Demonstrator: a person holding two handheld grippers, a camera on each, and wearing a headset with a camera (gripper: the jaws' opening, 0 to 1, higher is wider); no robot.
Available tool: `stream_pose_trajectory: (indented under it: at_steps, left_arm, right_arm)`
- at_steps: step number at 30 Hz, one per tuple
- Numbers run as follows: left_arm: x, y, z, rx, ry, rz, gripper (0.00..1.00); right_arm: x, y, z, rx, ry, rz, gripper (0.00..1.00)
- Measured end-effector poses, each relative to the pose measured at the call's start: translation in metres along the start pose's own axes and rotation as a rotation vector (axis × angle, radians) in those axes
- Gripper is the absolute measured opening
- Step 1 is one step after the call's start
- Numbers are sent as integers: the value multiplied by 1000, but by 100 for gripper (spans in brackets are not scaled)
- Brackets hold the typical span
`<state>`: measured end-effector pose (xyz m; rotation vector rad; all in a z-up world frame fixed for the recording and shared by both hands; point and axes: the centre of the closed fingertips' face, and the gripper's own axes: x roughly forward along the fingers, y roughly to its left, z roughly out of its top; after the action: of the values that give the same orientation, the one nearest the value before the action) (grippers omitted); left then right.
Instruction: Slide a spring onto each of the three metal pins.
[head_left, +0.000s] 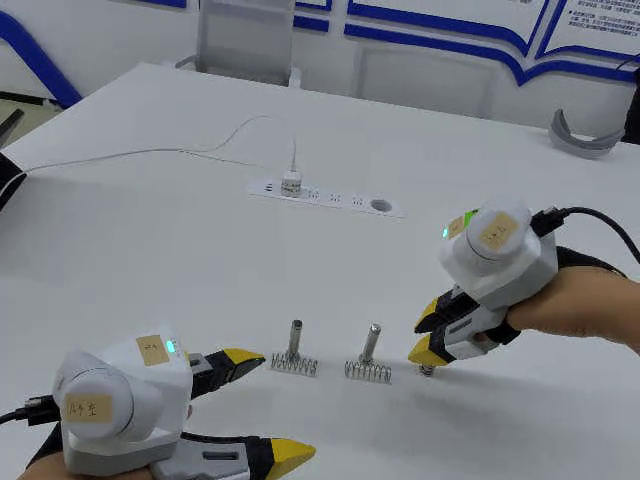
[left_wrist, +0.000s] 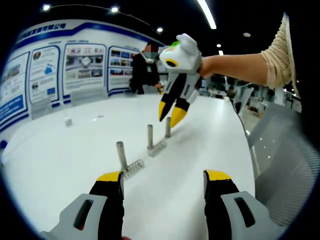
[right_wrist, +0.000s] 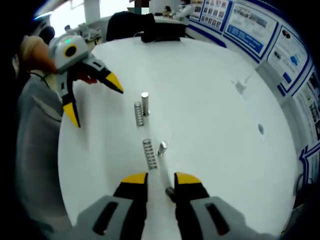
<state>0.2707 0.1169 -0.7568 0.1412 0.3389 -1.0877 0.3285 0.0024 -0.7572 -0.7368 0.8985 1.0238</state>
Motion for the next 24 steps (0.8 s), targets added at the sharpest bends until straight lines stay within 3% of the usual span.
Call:
stream_pose_trajectory:
  at_steps: [10, 24]
  left_arm:
    - [-1, 1, 0, -2, -3, 4, 65]
    - [-3, 2, -1, -3, 2, 7, 64]
  right_arm:
    - [27, 13, -1, -65, 34, 48, 18]
    - [44, 16, -6, -115, 59, 52, 14]
